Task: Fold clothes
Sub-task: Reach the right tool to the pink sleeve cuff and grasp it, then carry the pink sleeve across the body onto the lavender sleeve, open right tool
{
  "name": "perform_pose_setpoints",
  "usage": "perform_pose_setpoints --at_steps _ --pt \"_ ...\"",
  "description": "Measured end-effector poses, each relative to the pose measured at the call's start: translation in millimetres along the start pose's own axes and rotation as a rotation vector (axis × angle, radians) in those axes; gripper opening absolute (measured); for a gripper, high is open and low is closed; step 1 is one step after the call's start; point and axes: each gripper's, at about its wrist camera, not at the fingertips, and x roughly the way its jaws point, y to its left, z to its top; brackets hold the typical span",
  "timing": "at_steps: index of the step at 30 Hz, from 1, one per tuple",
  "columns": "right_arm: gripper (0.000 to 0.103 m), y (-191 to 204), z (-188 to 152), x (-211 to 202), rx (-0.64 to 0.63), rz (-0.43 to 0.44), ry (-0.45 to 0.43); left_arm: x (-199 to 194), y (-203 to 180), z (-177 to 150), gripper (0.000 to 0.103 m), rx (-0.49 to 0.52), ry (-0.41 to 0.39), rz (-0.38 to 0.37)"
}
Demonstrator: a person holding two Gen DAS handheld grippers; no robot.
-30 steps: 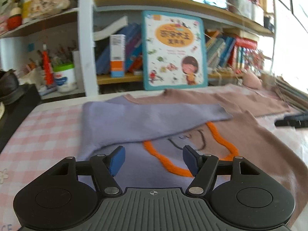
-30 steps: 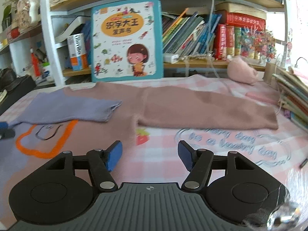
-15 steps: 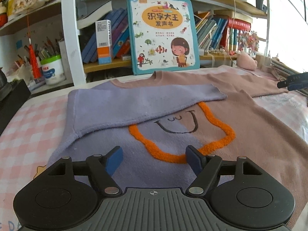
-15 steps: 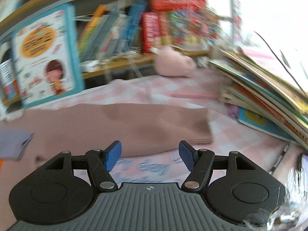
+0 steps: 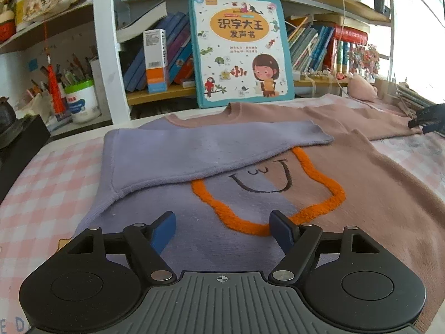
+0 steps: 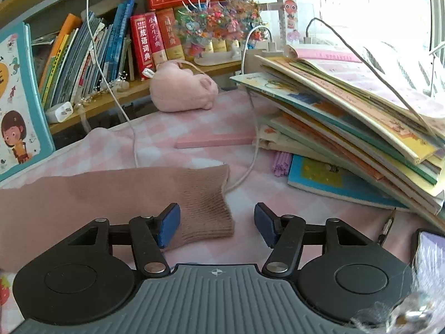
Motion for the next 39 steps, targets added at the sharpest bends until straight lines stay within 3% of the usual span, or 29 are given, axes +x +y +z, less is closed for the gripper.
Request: perform_pose_setpoints --at_steps 6,8,10,14,21,29,39 --pt "0.03 6.7 -0.4 1.3 -0.06 0.024 -0.004 3.0 -2.7 0.6 0.082 0.016 0.017 -0.006" --pt "0.014 6.3 1.3 1.3 -0.066 0.023 -0.001 3.6 -3.2 0.6 0.083 0.017 0.021 -0.004" --pt "0.007 5.8 5.2 -3.2 -0.059 0.023 -0.011 4.0 -2.7 0.4 0.086 0.013 0.024 0.001" --pt "0.006 11.2 16.8 -24.7 -0.053 0.057 -0.071 4.7 -1.4 0.5 0.089 0.003 0.029 0.008" --pt "0.006 56.5 55.5 -90.0 -0.1 0.253 -0.198 2.1 -4.3 0.1 0.089 0.02 0.015 0.021" --pt "0.006 176.6 86.4 -147.0 -0.285 0.571 -0.268 -12.0 -13.4 -2.0 0.089 0.074 -0.079 0.033" --pt "0.005 345.0 60.9 -168.0 -0.502 0.862 -0.245 -25.8 -9.3 -2.3 0.09 0.053 -0.174 0.007"
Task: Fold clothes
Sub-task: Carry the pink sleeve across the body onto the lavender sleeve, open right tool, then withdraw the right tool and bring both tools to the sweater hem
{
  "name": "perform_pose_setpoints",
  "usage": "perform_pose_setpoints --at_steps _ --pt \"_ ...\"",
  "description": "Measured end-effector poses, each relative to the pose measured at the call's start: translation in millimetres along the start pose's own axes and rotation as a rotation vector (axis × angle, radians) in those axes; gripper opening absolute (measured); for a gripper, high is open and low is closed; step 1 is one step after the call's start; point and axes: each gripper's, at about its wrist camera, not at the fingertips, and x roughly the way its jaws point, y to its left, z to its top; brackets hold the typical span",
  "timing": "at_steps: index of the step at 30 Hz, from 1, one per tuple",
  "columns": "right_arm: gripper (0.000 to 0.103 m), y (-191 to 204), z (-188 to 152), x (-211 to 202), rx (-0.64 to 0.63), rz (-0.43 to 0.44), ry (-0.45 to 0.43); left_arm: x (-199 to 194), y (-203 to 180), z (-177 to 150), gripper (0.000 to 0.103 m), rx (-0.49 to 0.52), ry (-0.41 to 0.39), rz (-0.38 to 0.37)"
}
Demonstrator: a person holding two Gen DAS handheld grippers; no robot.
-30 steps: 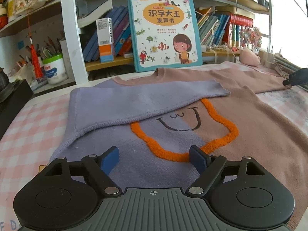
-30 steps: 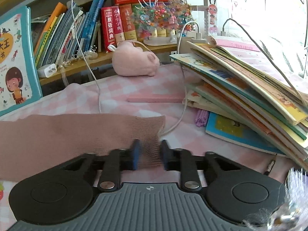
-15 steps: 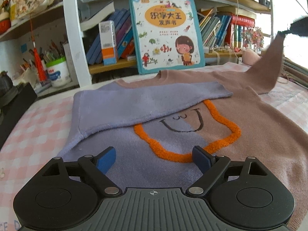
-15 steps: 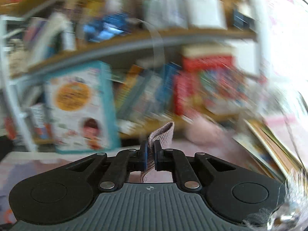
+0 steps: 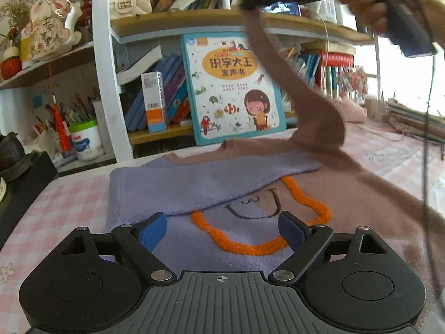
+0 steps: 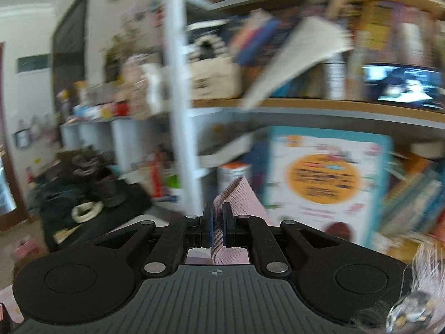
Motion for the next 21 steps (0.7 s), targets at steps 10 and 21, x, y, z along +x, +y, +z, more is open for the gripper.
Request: perform_pose_setpoints --at_steps 10,21 --pt "0.0 61.8 -15.5 81.1 -0.06 0.128 0.103 -8.4 2.6 -2.3 0.094 -0.017 -0.057 -0.028" --pt "0.001 49.5 -49.8 94.9 -0.028 0.116 0.245 -5.3 11.8 -3.1 0.094 -0.07 -0.037 -0.053"
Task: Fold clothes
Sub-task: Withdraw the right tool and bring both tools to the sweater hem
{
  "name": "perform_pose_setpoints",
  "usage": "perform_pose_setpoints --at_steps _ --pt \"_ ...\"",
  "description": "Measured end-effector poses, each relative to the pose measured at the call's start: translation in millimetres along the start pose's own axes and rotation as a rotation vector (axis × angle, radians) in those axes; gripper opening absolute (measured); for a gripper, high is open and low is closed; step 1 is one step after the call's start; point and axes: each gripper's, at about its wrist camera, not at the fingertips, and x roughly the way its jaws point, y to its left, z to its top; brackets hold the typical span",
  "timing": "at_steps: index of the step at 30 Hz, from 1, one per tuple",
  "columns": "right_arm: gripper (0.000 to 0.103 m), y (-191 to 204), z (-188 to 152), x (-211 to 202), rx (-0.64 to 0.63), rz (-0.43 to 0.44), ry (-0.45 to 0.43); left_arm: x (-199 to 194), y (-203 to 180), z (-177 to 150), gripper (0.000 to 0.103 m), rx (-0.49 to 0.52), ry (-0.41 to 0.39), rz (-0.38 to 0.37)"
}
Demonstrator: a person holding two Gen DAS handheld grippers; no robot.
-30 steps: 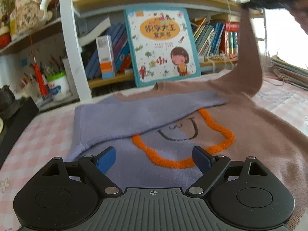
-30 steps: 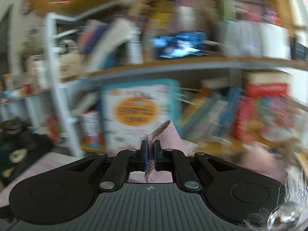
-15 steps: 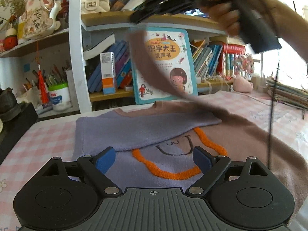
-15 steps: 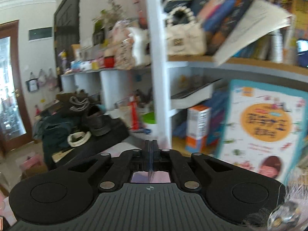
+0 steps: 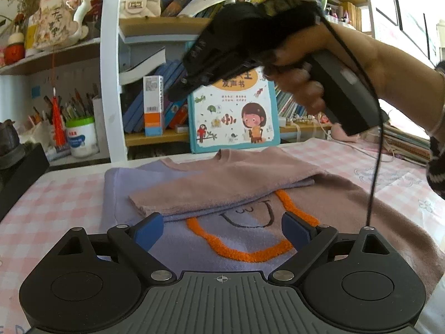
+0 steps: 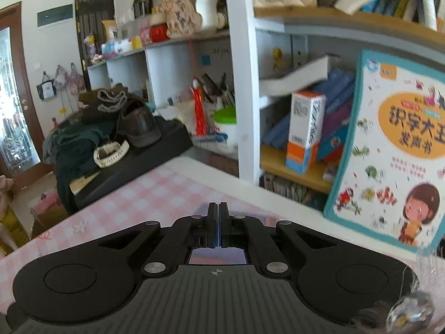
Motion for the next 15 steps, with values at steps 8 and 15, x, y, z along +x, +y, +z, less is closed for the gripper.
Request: perform_pose_setpoints --at_steps 8,15 --pt "0.001 -25.5 -38.6 -21.4 0.101 -0.021 0.044 5.9 4.5 0.2 0.094 -0.028 0.038 0.009" --pt "0.001 -36.7 -88.6 -53.1 0.203 -0.03 0.073 6.0 18.9 -1.7 0.094 -0.125 0.049 0.062"
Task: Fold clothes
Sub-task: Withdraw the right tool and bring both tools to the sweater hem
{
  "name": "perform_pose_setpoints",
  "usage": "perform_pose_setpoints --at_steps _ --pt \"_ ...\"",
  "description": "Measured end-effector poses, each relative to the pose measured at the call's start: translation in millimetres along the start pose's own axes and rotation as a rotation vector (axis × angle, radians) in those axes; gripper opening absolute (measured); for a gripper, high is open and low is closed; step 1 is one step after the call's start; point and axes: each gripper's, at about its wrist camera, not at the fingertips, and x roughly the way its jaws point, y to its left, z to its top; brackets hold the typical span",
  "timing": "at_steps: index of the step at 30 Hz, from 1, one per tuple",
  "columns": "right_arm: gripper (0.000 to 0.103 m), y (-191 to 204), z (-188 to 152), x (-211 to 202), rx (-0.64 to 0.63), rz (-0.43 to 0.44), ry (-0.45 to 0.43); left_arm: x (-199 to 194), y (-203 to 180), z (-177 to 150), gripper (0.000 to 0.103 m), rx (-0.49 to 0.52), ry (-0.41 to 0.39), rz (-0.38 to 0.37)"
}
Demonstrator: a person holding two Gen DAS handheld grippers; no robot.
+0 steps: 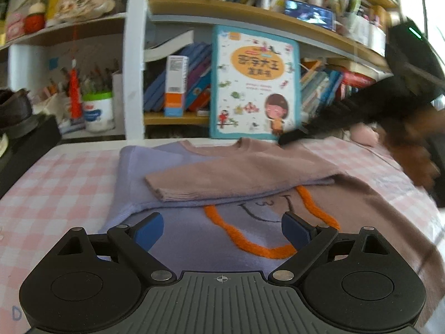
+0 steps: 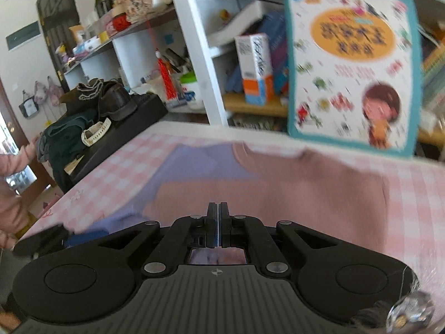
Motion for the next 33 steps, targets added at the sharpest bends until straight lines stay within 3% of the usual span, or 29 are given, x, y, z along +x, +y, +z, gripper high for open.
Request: perform_pose_setpoints --at_steps 3,8,9,11,12,18,22,28,33 --pt "0.001 -6.5 -20.0 -14.6 0.029 -0.007 0.013 -6.3 6.7 -2.9 0.094 -0.06 0.003 0.007" --pt "0.003 -14.8 -48.3 -40.4 0.058 -0.026 0.036 -17.1 16.5 -14.3 0.093 -0.18 0.071 -0.027" --pt "0.005 -16.0 -52.7 -45.2 0.065 -0.029 0.036 -21.0 16.4 -16.0 0.093 -0.174 0.075 -0.014" --pt "0.032 -18.5 -61.5 -54.7 0.079 -0.036 0.037 -30.0 16.1 -18.9 0.093 -0.158 0.082 0.015" --pt "0.038 -19.3 -65.8 -61.1 0.088 -0.038 0.026 -36.2 16.1 -19.1 0.093 -0.142 0.08 0.032" --pt "0.042 -16.8 -85.4 -91.8 0.111 -0.049 -0.008 -70.4 21.7 -18.0 0.093 -0.12 0.058 0.1" --pt "0.046 -10.2 -100.3 -112.9 0.125 -0.058 -0.03 -91.9 22.0 -21.1 0.093 -0.137 0.038 0.1" --pt "0.055 1.1 -131.6 -151.0 0.161 -0.076 -0.075 -123.2 8.7 -25.8 0.094 -0.044 0.002 0.106" --pt "0.058 4.9 -164.7 -173.5 0.21 -0.112 -0.101 -128.1 10.3 -38.4 0.094 -0.036 0.051 0.125"
